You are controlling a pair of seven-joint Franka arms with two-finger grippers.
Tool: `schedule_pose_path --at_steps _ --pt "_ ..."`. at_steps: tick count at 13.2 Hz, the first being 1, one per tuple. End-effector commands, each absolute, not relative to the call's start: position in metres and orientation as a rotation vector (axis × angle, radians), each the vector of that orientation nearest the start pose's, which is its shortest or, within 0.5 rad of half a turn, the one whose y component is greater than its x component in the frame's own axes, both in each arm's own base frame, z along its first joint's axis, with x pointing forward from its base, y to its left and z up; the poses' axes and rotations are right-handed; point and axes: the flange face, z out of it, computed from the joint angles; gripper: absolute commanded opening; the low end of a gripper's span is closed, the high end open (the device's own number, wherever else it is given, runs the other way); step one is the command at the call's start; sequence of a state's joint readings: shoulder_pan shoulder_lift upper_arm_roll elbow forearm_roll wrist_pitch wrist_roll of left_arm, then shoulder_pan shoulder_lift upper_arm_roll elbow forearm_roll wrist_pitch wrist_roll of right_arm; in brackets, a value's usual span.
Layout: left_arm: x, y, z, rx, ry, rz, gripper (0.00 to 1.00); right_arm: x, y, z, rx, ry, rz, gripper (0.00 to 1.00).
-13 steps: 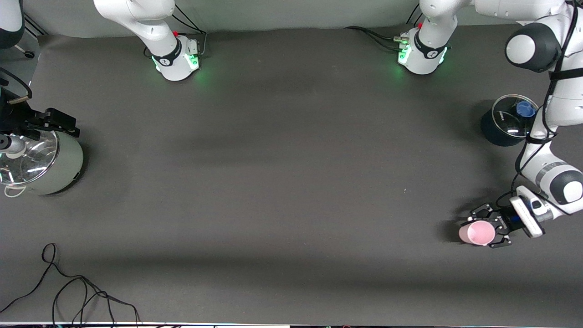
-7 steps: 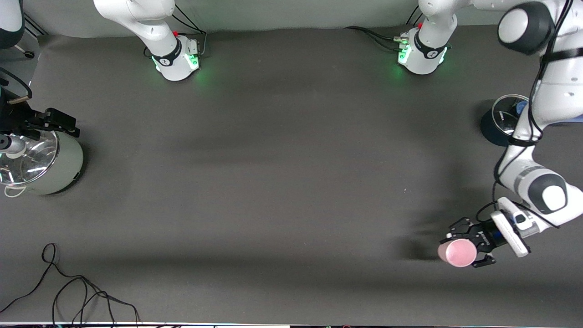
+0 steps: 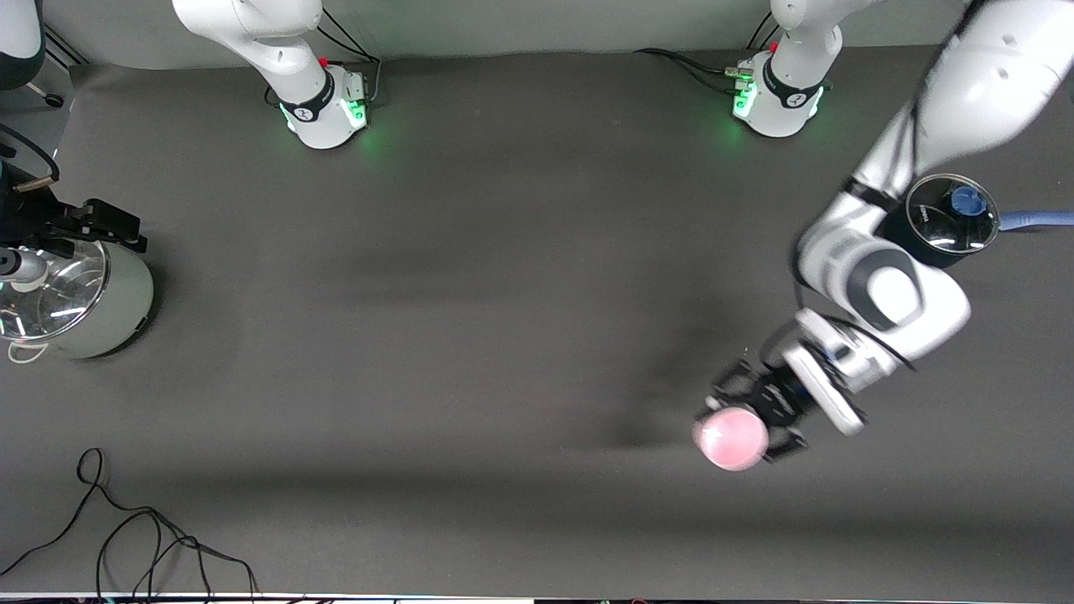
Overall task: Transfer pink cup from left to right arm
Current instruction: 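Lift the pink cup and carry it to the table's middle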
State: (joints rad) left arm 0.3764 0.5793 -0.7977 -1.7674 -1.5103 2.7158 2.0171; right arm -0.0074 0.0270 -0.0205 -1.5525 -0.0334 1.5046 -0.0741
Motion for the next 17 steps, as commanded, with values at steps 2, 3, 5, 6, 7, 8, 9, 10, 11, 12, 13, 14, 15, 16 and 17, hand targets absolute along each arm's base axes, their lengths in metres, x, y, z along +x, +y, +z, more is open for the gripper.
schedule_pose_path --at_steps 2,3,5,6,7,8,9,10,11,12,13,14,15,16,17 --pt "0.586 -0.260 0.386 2.006 -0.878 1.227 0.20 0.557 -0.018 0.618 -3.162 -0.006 0.125 1.00" --pt "0.570 -0.285 0.399 2.004 -0.897 1.224 0.20 0.556 -0.018 0.618 -3.162 0.047 0.124 1.00" --pt "0.534 -0.328 0.422 2.006 -0.925 1.216 0.20 0.557 -0.009 0.618 -3.098 0.211 0.122 1.00" --pt "0.516 -0.347 0.430 2.000 -0.933 1.202 0.21 0.557 -0.002 0.618 -3.068 0.297 0.126 1.00" --pt "0.498 -0.363 0.439 2.003 -0.948 1.196 0.21 0.558 0.003 0.620 -3.043 0.390 0.124 1.00" --pt "0.482 -0.377 0.447 2.001 -0.967 1.193 0.21 0.558 0.008 0.625 -3.002 0.483 0.118 1.00" --pt "0.470 -0.388 0.451 1.997 -0.987 1.189 0.21 0.558 0.012 0.637 -2.943 0.576 0.097 1.00" --pt "0.461 -0.395 0.457 1.995 -0.999 1.193 0.21 0.558 0.017 0.644 -2.899 0.651 0.092 1.00" --pt "0.452 -0.402 0.463 1.990 -1.007 1.193 0.21 0.556 0.024 0.652 -2.849 0.734 0.092 1.00" --pt "0.447 -0.406 0.463 1.989 -1.012 1.187 0.21 0.555 0.035 0.659 -2.797 0.816 0.101 1.00" --pt "0.446 -0.407 0.464 1.993 -1.014 1.189 0.21 0.553 0.056 0.665 -2.761 0.887 0.110 1.00" --pt "0.446 -0.406 0.464 1.997 -1.012 1.192 0.21 0.551 0.076 0.669 -2.732 0.977 0.123 1.00" --pt "0.446 -0.406 0.464 1.997 -1.012 1.192 0.21 0.547 0.107 0.671 -2.703 1.068 0.147 1.00" --pt "0.446 -0.406 0.464 1.998 -1.012 1.192 0.21 0.543 0.133 0.674 -2.669 1.154 0.161 1.00" --pt "0.447 -0.406 0.464 2.000 -1.011 1.192 0.21 0.538 0.164 0.672 -2.645 1.219 0.185 1.00"
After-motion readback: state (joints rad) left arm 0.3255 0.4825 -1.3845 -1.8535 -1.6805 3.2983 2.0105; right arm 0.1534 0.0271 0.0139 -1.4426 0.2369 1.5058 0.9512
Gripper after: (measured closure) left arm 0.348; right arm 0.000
